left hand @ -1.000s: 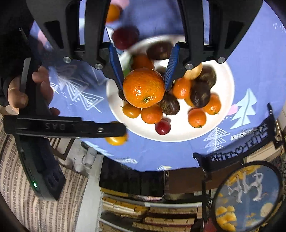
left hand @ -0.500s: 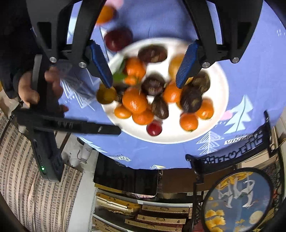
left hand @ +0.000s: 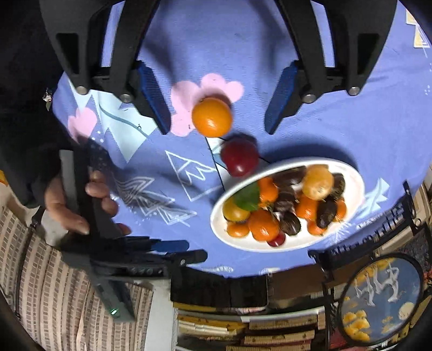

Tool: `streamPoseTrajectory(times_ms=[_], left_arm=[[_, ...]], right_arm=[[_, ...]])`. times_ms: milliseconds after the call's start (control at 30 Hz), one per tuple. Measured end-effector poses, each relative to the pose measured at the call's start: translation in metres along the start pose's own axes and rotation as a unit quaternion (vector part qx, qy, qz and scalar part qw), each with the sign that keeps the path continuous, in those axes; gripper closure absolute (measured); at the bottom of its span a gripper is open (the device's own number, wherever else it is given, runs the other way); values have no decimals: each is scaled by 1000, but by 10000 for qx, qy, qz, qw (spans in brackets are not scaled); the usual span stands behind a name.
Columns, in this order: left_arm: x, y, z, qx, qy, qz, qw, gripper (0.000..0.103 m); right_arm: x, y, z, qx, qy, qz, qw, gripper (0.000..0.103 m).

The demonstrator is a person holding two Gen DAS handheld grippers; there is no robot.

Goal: Organize fruits
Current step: 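Grasp the last tangerine with the left tool while the right tool grasps a red tomato, then lower both fruits onto the white plate and open both tools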

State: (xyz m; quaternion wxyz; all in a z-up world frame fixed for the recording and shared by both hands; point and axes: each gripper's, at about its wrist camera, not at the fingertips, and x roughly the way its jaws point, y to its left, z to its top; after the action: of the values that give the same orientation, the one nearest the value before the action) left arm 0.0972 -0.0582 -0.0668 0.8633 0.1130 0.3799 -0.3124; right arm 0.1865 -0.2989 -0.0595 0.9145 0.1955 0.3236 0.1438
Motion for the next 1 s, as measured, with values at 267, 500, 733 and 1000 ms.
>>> streamPoseTrajectory(times_ms=[267,500,733,1000], left_arm=[[21,0,-3,-140,377,51,9992,68],[-16,20,-13,-525,-29,221,9984,68],[-47,33,-21,-697,-306,417,9962,68],[-54,40,-27,-878,-389,392,9946,68]], right_arm=[[-11,12,-28,-191,298,8,9994,46],[-3,67,-58,-1036,873,257,9904,46],[28,103,-69,-1433,1267,95,9815,46],[57,114,-73,-1523,1559,-81,9759,64]])
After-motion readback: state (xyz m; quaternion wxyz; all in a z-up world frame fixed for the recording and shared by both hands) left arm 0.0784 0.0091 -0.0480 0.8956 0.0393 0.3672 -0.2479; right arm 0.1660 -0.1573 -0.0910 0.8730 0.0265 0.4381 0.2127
